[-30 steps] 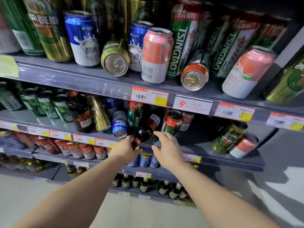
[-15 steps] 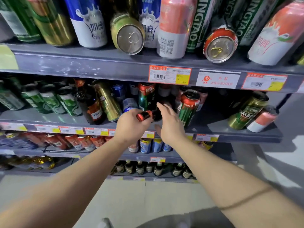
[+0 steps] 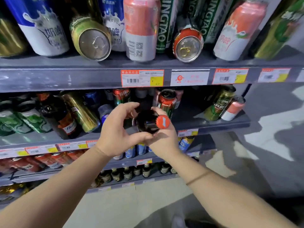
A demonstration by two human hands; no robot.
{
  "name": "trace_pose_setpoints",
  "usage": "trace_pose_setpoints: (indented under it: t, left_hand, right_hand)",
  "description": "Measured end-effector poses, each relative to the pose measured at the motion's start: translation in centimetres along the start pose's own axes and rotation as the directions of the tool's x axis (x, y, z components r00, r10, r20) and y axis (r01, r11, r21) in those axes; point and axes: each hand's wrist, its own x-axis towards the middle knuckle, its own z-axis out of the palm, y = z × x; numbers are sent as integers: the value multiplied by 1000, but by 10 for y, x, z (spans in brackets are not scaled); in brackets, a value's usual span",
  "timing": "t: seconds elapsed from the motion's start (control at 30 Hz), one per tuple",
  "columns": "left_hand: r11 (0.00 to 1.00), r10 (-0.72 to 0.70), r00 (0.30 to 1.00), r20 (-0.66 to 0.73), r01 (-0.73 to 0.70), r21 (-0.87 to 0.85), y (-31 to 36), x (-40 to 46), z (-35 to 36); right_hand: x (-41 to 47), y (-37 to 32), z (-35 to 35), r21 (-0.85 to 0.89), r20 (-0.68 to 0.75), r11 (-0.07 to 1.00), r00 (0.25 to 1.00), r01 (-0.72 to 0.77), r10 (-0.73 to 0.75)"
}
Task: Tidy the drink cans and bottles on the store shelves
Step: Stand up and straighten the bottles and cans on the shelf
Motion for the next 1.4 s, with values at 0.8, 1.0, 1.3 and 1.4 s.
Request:
trace_pose_setpoints:
  t: [0.8,1.0,1.3,1.4]
  left_hand:
    - [835,-526,814,248,549,-31,1,106,317]
    - [807,-559,788,257,589,-53,-2,126,355]
    - [783,-610,762,218,622,13,-12,108,322]
    - [751,-654,734,182,659,40,-24,93,290]
  right_hand:
    - [-15,155,-230,181,-540,935,764,-305,354]
    - [-10,177,-241,225,-535,932,763,-285,362]
    - [9,179,-230,255,-482,912,775,-321,408]
    - [24,172,-220,191,-453,921,802,-340,390]
